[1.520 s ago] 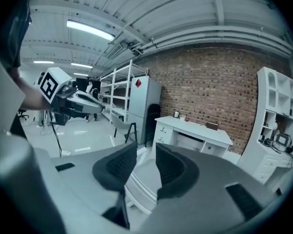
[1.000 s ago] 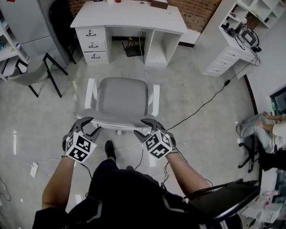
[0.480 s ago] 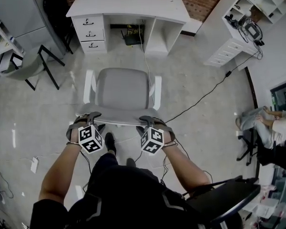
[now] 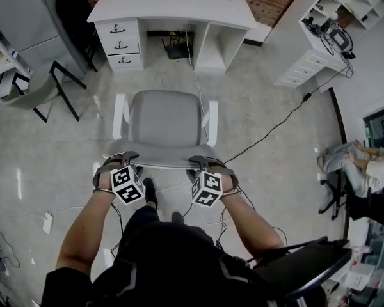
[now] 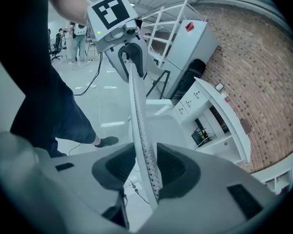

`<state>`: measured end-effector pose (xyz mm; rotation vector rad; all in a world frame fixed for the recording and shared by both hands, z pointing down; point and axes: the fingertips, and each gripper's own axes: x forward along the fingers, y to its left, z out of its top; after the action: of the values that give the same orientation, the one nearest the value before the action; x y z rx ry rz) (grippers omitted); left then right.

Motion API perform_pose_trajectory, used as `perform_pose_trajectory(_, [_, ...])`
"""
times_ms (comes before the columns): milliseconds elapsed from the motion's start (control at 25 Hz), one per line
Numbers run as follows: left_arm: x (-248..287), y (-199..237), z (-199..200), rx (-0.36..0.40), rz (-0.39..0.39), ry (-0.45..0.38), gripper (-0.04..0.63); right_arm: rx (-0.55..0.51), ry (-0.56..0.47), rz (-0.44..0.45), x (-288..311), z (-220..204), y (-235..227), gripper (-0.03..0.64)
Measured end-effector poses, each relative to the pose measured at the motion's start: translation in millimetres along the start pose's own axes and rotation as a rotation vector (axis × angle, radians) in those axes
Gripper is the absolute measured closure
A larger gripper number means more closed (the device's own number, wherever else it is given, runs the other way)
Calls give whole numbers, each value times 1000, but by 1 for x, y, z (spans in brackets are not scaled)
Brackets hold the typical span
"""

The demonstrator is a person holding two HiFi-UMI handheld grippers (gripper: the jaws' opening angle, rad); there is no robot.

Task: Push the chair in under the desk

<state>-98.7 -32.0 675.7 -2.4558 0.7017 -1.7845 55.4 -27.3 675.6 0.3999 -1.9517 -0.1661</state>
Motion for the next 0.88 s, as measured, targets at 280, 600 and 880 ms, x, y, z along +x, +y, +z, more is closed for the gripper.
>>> perform_pose_trajectory(280, [8,12,1,-39,-41,60,431,-16,4,-21,8,0,-15,476])
perform_pose_trajectory(600, [14,32,2,-14,-23,46,433,-8,22,-22,18,5,-33,472])
perform_pose_trajectory(880, [20,43,5,-34,-45,62,433,4,45,21,23,5,-45,472])
